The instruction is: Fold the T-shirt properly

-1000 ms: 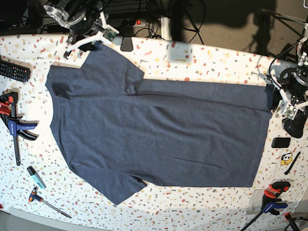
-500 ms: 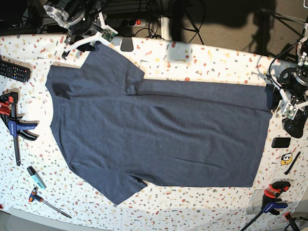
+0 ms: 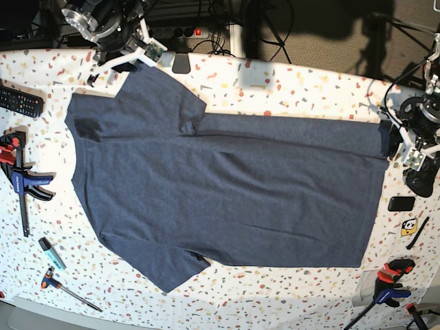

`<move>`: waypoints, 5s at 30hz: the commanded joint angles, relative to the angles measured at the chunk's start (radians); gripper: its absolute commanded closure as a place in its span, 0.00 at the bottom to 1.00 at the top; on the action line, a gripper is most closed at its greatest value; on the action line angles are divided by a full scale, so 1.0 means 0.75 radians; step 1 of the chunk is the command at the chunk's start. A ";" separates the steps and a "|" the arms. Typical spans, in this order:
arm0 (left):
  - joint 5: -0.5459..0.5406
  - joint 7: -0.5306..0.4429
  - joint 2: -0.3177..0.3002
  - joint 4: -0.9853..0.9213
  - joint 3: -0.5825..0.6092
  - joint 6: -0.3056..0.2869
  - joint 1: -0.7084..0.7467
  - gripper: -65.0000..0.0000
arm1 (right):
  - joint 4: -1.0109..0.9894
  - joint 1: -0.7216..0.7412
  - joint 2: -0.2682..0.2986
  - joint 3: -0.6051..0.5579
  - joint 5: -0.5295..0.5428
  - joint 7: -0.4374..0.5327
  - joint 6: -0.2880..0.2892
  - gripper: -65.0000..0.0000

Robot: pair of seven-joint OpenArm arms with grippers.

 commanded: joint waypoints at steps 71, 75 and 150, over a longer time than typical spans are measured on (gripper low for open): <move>-0.009 -0.022 -0.026 0.017 -0.015 0.015 -0.015 0.64 | -0.203 0.608 -0.372 -0.024 0.127 0.307 -0.156 1.00; -0.009 -0.021 -0.026 0.017 -0.015 0.015 -0.015 0.64 | -0.294 0.705 -0.453 -0.038 0.127 0.306 -0.156 1.00; -0.410 -0.041 0.156 -0.011 -0.015 -0.015 -0.035 1.00 | -0.288 0.457 -0.329 0.461 0.739 -0.040 -0.117 1.00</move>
